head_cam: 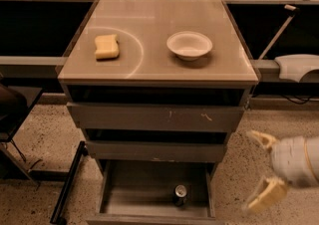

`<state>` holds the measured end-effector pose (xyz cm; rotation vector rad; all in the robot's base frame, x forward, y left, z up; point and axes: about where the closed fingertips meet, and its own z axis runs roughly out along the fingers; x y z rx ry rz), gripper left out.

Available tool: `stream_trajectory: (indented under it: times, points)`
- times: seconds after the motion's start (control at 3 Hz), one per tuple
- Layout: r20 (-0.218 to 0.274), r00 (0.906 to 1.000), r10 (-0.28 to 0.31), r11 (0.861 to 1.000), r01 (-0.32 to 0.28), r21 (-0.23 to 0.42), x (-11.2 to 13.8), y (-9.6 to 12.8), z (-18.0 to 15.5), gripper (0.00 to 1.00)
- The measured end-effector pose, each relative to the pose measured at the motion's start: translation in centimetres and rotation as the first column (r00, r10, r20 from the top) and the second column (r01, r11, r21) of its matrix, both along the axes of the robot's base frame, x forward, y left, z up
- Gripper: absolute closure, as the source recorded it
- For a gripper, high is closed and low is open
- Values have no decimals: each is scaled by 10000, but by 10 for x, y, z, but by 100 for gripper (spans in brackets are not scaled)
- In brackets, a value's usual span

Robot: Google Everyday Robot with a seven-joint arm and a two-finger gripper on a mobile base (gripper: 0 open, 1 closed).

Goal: Pick pepsi can from bottom drawer and place on counter

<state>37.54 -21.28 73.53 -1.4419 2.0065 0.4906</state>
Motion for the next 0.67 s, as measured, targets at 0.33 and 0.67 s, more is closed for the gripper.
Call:
stream_trajectory:
  times: [0.33, 0.67]
  points:
    - [-461, 9947, -918, 9833, 978, 1533, -25, 3, -104, 0]
    - [-1225, 9803, -1551, 9645, 1771, 1958, -30, -6, -194, 0]
